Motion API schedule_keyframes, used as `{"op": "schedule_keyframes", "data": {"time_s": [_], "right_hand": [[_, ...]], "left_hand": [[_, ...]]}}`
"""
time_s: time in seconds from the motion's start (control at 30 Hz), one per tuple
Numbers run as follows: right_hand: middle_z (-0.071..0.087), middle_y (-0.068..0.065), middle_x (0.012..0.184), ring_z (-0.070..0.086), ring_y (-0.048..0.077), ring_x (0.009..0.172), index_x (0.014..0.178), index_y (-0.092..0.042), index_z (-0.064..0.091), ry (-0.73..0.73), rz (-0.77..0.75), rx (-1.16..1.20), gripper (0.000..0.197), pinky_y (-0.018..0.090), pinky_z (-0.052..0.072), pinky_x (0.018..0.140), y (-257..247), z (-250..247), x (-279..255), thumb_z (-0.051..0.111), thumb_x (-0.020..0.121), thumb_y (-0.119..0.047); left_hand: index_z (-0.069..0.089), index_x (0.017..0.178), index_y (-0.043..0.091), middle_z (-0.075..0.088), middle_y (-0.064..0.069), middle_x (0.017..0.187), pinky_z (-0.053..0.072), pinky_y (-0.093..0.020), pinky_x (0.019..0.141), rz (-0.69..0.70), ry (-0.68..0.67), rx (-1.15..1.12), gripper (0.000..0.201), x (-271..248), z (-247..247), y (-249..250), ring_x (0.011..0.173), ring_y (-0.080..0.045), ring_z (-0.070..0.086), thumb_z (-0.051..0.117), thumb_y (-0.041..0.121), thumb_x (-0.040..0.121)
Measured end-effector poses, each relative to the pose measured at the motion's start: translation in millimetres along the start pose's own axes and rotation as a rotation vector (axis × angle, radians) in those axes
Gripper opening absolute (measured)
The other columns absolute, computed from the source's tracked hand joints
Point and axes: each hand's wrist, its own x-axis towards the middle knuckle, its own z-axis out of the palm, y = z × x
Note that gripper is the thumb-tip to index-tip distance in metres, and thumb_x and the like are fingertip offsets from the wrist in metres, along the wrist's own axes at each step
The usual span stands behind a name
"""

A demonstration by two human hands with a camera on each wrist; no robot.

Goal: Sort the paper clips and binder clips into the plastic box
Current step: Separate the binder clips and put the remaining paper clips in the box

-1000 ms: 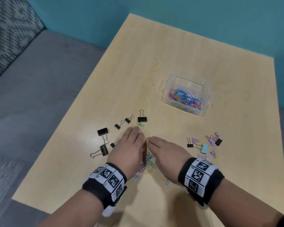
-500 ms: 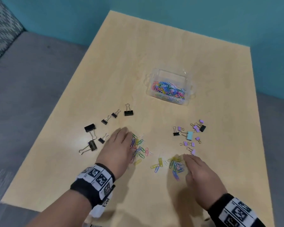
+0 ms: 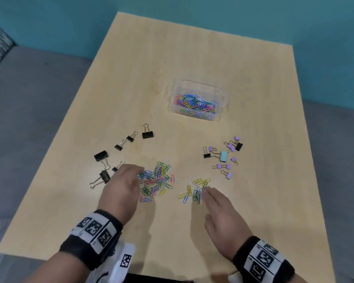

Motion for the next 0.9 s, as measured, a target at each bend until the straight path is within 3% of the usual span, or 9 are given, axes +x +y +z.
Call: {"op": "schedule_keyframes", "data": {"time_s": [0.1, 0.2, 0.33, 0.47, 0.53, 0.7, 0.8, 0.87, 0.9], "right_hand": [[0.044, 0.004, 0.141, 0.037, 0.022, 0.126, 0.141, -0.013, 0.04, 0.102, 0.094, -0.028, 0.061, 0.028, 0.033, 0.106, 15.2, -1.4, -4.1, 0.044, 0.081, -0.021], [0.04, 0.001, 0.136, 0.036, 0.023, 0.115, 0.144, -0.018, 0.032, 0.046, 0.188, -0.091, 0.063, 0.032, 0.04, 0.096, 17.4, -4.2, 0.4, 0.049, 0.084, -0.026], [0.037, -0.001, 0.132, 0.034, 0.022, 0.111, 0.143, -0.022, 0.029, 0.004, 0.151, -0.123, 0.063, 0.03, 0.042, 0.09, 1.8, -5.0, 13.2, 0.052, 0.085, -0.027], [0.036, -0.002, 0.132, 0.033, 0.021, 0.111, 0.142, -0.025, 0.029, -0.035, 0.114, -0.161, 0.061, 0.029, 0.042, 0.089, -11.5, -4.3, 22.3, 0.051, 0.085, -0.025], [0.036, 0.0, 0.134, 0.034, 0.023, 0.111, 0.143, -0.024, 0.028, -0.047, 0.081, -0.198, 0.062, 0.029, 0.041, 0.09, -16.6, -3.1, 29.4, 0.051, 0.085, -0.024], [0.04, 0.001, 0.133, 0.035, 0.023, 0.112, 0.141, -0.022, 0.036, -0.047, -0.016, -0.157, 0.06, 0.029, 0.041, 0.091, -21.2, -1.4, 44.7, 0.055, 0.084, -0.021], [0.037, -0.002, 0.131, 0.035, 0.021, 0.111, 0.139, -0.027, 0.034, -0.03, 0.024, -0.145, 0.059, 0.03, 0.045, 0.085, -14.1, -9.9, 42.5, 0.055, 0.084, -0.026], [0.034, -0.002, 0.13, 0.034, 0.021, 0.111, 0.141, -0.03, 0.027, -0.054, 0.101, -0.159, 0.064, 0.031, 0.047, 0.082, -9.8, -14.5, 39.5, 0.055, 0.084, -0.031], [0.033, -0.002, 0.13, 0.034, 0.022, 0.112, 0.143, -0.032, 0.023, -0.077, 0.127, -0.172, 0.068, 0.031, 0.048, 0.081, -9.4, -15.1, 38.8, 0.056, 0.083, -0.033]], "left_hand": [[0.068, 0.109, 0.008, 0.063, -0.009, 0.105, 0.041, -0.027, 0.085, -0.188, 0.038, -0.004, 0.031, -2.0, -15.2, -17.7, 0.098, -0.028, 0.06, 0.056, -0.005, 0.083], [0.067, 0.11, 0.01, 0.059, -0.009, 0.099, 0.042, -0.031, 0.079, -0.222, -0.064, 0.066, 0.032, -6.7, -16.0, -17.1, 0.09, -0.029, 0.06, 0.06, 0.0, 0.08], [0.065, 0.109, 0.009, 0.055, -0.008, 0.095, 0.046, -0.036, 0.075, -0.061, -0.119, 0.175, 0.026, 0.2, -1.8, 2.4, 0.089, -0.03, 0.055, 0.064, 0.012, 0.083], [0.057, 0.124, 0.015, 0.053, -0.01, 0.115, 0.046, -0.043, 0.087, 0.05, -0.164, 0.264, 0.043, 15.9, 13.3, 15.7, 0.1, -0.034, 0.048, 0.063, 0.017, 0.082], [0.052, 0.126, 0.024, 0.05, -0.008, 0.122, 0.049, -0.043, 0.082, 0.112, -0.241, 0.339, 0.052, 18.9, 19.3, 19.2, 0.1, -0.034, 0.047, 0.067, 0.023, 0.077], [0.066, 0.104, 0.027, 0.057, -0.006, 0.106, 0.053, -0.04, 0.067, 0.237, -0.26, 0.398, 0.037, 14.3, 29.6, 21.5, 0.086, -0.031, 0.05, 0.073, 0.013, 0.071], [0.067, 0.108, 0.019, 0.058, -0.008, 0.102, 0.05, -0.04, 0.075, 0.13, -0.141, 0.179, 0.035, 9.5, 19.8, 12.7, 0.087, -0.032, 0.053, 0.071, 0.007, 0.075], [0.063, 0.117, 0.017, 0.055, -0.008, 0.106, 0.048, -0.041, 0.082, 0.016, -0.112, 0.131, 0.043, 6.2, 10.6, 7.3, 0.094, -0.033, 0.051, 0.074, 0.017, 0.075], [0.058, 0.123, 0.02, 0.052, -0.006, 0.111, 0.047, -0.04, 0.084, -0.007, -0.164, 0.169, 0.052, 4.9, 8.0, 7.0, 0.099, -0.031, 0.047, 0.076, 0.024, 0.074]]}}
